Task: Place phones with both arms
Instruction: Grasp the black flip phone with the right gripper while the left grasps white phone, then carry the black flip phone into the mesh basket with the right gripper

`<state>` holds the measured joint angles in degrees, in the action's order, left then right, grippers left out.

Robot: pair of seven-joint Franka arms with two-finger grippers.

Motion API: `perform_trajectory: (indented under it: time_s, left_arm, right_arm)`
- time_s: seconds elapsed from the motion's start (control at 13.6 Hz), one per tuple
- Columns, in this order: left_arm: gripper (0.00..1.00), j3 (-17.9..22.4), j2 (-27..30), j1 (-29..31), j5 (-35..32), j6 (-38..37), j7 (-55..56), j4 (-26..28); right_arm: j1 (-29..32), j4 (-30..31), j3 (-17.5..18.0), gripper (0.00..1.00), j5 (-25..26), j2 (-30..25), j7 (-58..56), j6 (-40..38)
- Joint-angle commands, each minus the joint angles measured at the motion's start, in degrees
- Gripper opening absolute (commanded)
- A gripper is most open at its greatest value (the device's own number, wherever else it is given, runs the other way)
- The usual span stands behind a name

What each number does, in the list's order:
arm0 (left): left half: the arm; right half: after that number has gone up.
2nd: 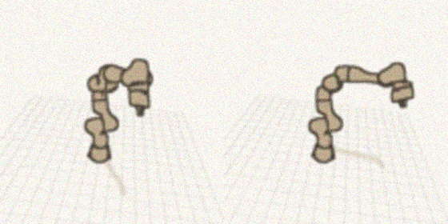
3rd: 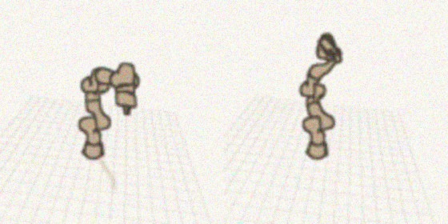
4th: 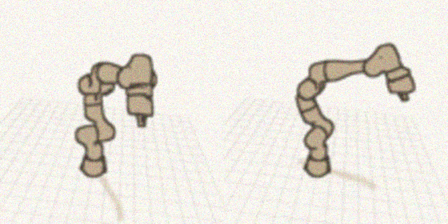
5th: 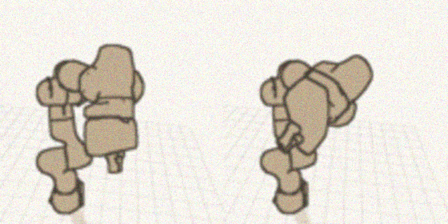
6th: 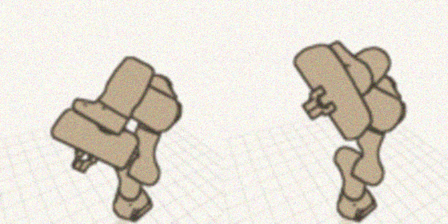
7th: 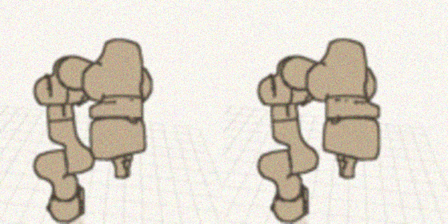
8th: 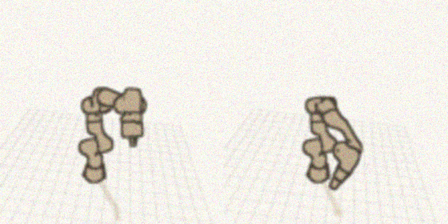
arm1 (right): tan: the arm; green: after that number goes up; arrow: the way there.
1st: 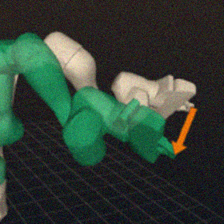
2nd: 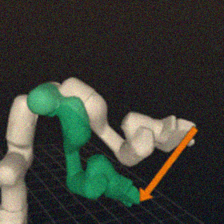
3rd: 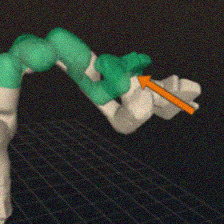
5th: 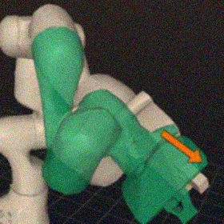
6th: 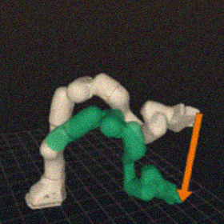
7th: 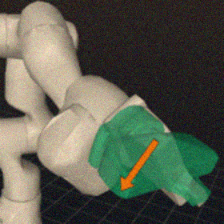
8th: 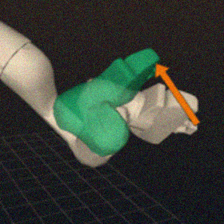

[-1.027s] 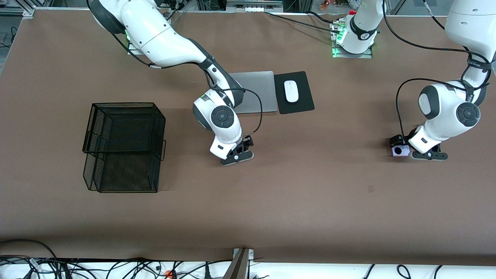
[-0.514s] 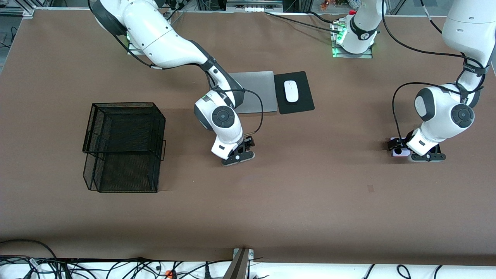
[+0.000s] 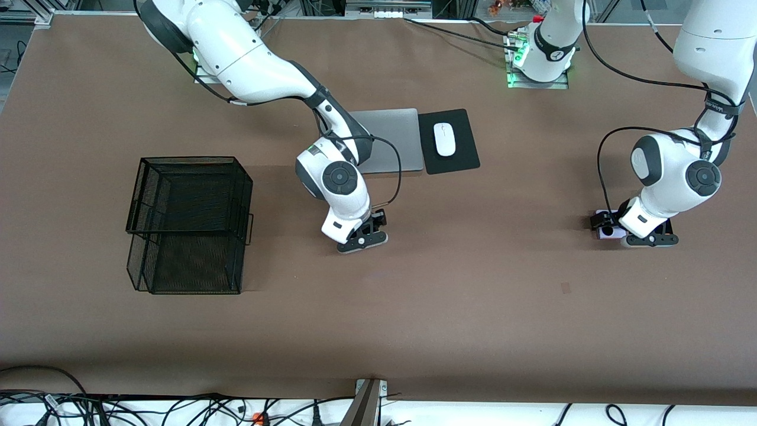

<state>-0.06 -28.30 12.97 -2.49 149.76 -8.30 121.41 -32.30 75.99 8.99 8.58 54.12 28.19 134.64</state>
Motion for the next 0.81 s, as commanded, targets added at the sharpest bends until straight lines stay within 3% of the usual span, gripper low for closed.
perform_trajectory:
  time_s: [0.0, 0.15, 0.44, 0.73]
  left_arm:
    - [1.0, -0.4, -0.4, 1.4, -0.1, 0.7, -0.7, -0.4]
    - [1.0, -0.4, -0.5, 1.5, -0.1, 0.7, -1.0, -0.5]
    - [1.0, -0.4, -1.4, 1.7, -0.1, 2.3, -0.9, -0.4]
    - [1.0, -0.4, -2.1, 1.7, -0.1, 3.1, -0.9, -0.4]
  right_arm:
    - [0.0, 0.1, -0.3, 0.15, 0.7, -0.7, 1.0, -0.3]
    - [1.0, -0.3, -1.0, 0.15, 0.4, -6.3, 1.0, -10.0]
    - [4.6, -0.1, -7.0, 0.17, 0.3, -18.8, -0.1, -27.2]
    - [5.1, 0.5, -20.7, 0.17, -0.8, -26.2, -16.0, -37.3]
